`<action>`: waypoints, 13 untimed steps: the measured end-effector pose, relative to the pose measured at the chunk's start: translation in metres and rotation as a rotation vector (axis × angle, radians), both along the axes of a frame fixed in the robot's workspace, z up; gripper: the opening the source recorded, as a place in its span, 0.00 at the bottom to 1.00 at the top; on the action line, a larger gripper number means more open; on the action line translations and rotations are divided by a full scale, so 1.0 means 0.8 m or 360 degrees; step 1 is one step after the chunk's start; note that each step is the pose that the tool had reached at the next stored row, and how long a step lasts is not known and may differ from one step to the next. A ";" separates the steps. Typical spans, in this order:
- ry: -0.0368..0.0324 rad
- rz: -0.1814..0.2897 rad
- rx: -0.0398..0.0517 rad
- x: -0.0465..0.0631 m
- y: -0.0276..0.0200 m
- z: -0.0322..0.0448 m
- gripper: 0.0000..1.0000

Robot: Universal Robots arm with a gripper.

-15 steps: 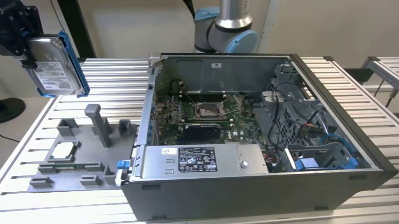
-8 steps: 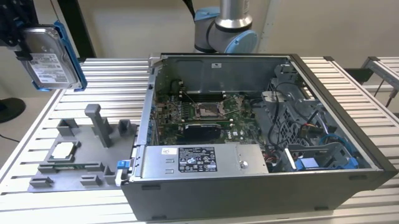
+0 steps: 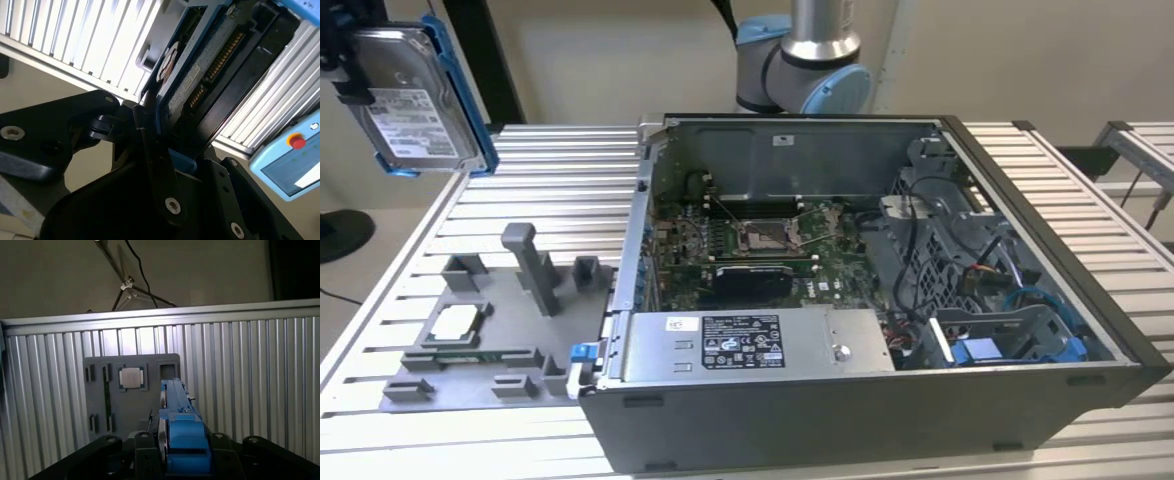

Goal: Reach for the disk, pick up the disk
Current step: 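Pick up the disk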

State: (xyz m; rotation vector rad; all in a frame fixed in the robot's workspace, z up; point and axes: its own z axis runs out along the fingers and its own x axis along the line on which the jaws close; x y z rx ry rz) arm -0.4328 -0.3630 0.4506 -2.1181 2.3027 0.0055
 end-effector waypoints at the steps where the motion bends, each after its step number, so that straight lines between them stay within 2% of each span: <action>1: 0.0000 0.0000 0.0000 0.000 0.0000 0.0051 0.00; 13: 0.0000 0.0000 0.0000 0.000 0.0000 0.0739 0.00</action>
